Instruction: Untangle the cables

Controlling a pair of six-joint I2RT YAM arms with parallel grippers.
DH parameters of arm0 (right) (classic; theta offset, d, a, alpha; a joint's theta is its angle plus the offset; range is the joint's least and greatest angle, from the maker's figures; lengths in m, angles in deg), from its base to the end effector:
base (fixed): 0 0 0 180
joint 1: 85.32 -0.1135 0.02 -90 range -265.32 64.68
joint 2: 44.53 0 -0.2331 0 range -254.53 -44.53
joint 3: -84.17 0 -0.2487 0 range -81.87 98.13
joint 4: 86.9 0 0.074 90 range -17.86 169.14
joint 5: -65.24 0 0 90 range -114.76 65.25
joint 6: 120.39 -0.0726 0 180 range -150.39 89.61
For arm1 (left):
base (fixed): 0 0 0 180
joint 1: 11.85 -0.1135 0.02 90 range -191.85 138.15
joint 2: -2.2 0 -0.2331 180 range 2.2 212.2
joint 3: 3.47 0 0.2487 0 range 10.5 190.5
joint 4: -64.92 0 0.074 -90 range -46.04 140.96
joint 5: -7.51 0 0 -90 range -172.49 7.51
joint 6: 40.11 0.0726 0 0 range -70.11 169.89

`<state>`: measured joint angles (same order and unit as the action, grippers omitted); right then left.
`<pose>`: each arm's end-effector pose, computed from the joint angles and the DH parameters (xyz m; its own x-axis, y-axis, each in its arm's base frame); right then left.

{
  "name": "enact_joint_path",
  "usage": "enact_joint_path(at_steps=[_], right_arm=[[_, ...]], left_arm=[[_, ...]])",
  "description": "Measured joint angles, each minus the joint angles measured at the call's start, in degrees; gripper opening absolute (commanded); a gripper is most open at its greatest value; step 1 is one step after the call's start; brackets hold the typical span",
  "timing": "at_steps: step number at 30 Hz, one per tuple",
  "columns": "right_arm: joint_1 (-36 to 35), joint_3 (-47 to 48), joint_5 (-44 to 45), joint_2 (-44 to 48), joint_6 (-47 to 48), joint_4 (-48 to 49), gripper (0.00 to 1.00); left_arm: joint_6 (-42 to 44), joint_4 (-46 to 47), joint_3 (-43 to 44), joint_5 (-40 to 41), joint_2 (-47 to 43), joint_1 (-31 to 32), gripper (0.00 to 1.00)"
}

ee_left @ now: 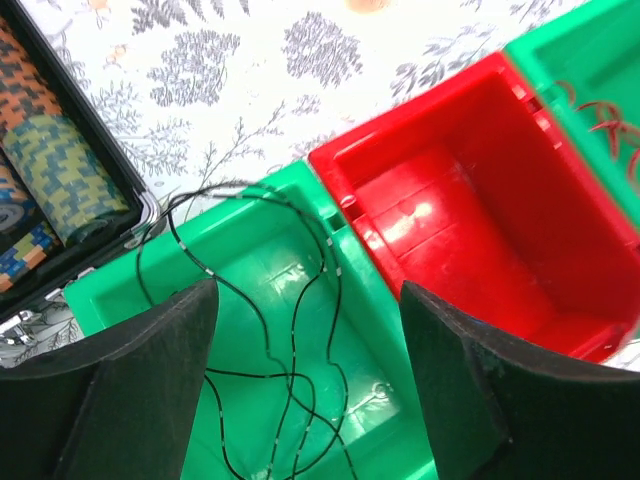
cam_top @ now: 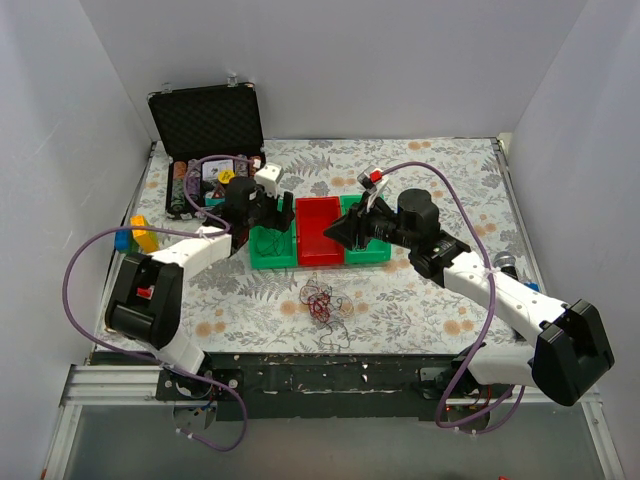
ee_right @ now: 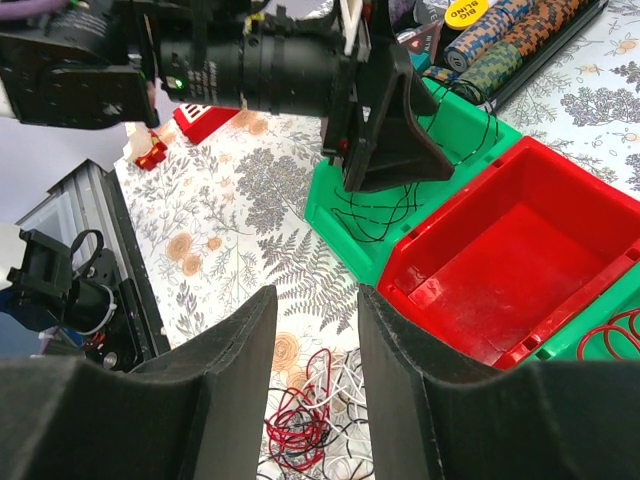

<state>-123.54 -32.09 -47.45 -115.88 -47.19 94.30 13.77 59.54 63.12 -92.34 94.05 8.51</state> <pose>0.2436 0.2274 0.2857 -0.3360 0.0748 -0.9389 -0.8094 0.4868 0.3285 0.3497 -0.1430 0.1662 -0.6694 -0.3711 -0.6436 0.1067 0.8093 -0.5776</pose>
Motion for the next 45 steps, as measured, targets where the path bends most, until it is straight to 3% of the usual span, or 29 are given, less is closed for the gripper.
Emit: enact_joint_path(at_steps=[1,7,14,17,23,30,41,45], right_arm=[[0.0,0.0,0.0,0.0,0.0,0.0,0.46],[0.0,0.0,-0.5,-0.4,0.0,0.0,0.46],[0.0,0.0,-0.6,-1.0,0.0,-0.2,0.41],[0.0,0.0,-0.6,-1.1,0.3,-1.1,0.47],[0.0,-3.1,-1.1,-1.0,1.9,-2.1,0.5],[-0.9,-11.0,-2.4,-2.9,2.2,-3.4,0.39],[-2.8,-15.0,-2.7,-4.3,3.2,-4.8,0.36],[-3.1,-16.3,-2.1,-4.4,3.5,-4.9,0.36]], left_arm=[[-0.3,-0.6,0.5,-0.1,-0.5,0.0,0.8],[-1.8,-5.3,5.4,-0.2,-4.6,-0.1,0.82],[-2.2,-9.0,9.0,-0.1,-7.1,-1.2,0.75],[-0.2,-10.1,8.5,-2.3,-7.8,-1.4,0.78],[11.0,-13.8,-1.7,-18.9,-18.3,-1.4,0.82],[24.8,-19.4,-7.1,-36.3,-25.5,1.2,0.8],[43.8,-24.4,-11.0,-38.8,-16.2,11.4,0.8],[46.9,-22.8,-11.0,-38.2,-13.9,12.0,0.7]])
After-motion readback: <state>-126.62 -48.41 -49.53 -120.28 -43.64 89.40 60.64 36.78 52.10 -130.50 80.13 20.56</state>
